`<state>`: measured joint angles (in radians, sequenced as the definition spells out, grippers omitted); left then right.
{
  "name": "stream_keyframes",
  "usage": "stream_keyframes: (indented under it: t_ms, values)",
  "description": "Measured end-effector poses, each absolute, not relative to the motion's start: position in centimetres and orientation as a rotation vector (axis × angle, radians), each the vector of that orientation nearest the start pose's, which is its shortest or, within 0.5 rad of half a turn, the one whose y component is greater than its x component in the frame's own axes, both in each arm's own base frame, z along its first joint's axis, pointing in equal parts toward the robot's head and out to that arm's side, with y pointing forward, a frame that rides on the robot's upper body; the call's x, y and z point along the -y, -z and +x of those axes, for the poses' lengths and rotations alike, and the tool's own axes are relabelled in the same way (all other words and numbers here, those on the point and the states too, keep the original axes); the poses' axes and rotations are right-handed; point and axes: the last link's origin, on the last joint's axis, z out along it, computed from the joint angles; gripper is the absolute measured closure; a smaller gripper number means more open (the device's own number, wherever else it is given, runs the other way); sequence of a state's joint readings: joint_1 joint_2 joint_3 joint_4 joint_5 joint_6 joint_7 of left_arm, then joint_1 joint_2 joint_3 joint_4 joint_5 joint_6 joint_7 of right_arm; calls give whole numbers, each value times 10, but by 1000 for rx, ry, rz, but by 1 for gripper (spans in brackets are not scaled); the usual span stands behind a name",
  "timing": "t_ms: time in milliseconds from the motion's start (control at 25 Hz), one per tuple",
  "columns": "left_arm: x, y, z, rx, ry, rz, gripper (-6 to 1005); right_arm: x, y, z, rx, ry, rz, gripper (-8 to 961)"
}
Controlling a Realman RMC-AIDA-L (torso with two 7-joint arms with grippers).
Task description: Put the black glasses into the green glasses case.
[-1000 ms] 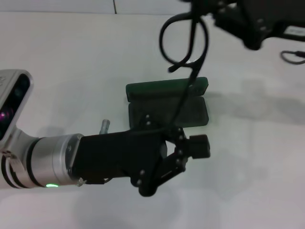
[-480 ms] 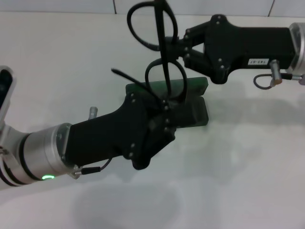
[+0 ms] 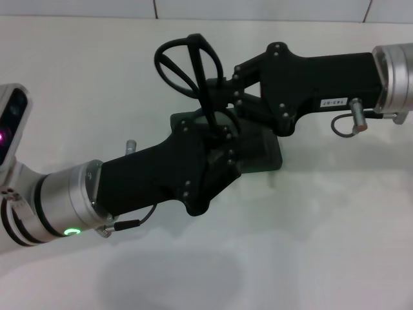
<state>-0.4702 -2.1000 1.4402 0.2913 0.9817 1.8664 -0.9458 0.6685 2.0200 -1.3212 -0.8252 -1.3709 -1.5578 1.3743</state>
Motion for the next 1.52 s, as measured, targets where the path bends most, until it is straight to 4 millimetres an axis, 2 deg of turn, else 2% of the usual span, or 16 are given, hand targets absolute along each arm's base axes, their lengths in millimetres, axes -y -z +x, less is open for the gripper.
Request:
stream_keyframes:
  t_ms: [680, 920, 1120, 1320, 1520]
  values:
    - [-250, 45, -202, 342, 1674, -2599, 961, -344, 12, 108, 77, -1064, -2990, 908]
    - [-242, 42, -211, 364, 1678, -2576, 960, -348, 9, 112, 37, -1034, -2982, 909]
    - [-231, 38, -222, 367, 1668, -2540, 960, -360, 16, 110, 39, -798, -3025, 909]
    - [-224, 35, -229, 365, 1660, -2519, 960, -378, 34, 98, 104, -326, -3075, 910]
    - [-222, 35, -231, 373, 1656, -2514, 960, -387, 53, 79, 253, 77, -3051, 910]
